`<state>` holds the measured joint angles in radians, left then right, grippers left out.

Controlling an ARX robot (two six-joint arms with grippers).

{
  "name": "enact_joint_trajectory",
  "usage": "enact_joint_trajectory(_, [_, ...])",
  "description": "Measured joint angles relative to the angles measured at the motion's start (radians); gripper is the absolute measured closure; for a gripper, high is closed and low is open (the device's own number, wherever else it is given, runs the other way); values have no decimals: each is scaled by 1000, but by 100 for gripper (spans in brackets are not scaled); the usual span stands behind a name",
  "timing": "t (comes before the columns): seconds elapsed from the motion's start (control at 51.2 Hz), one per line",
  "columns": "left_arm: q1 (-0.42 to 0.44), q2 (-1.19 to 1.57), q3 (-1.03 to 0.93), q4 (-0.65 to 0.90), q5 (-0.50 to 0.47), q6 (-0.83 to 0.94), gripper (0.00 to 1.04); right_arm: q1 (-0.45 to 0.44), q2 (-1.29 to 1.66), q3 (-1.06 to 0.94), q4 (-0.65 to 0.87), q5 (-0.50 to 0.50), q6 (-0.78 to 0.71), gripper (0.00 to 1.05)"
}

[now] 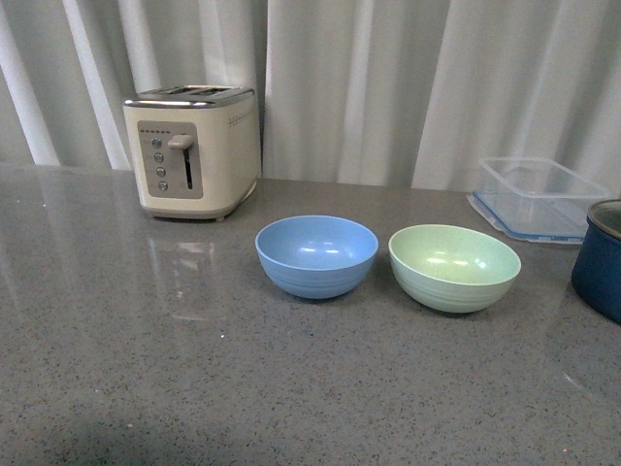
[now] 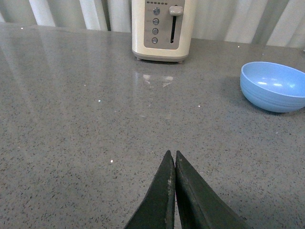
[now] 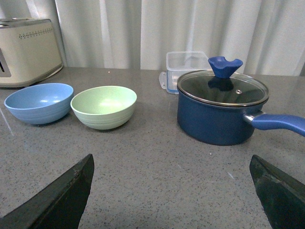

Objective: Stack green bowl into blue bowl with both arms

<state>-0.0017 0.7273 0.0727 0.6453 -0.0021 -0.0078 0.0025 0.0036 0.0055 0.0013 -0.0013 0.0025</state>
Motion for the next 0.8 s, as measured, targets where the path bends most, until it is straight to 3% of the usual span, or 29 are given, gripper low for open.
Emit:
enact_joint_trajectory(0.254, [0, -100, -51, -32, 2, 0, 101, 0, 0, 0, 0, 0, 0, 10])
enact_joint_trajectory(0.8, [0, -402, -52, -321, 2, 0, 101, 0, 0, 0, 0, 0, 0, 10])
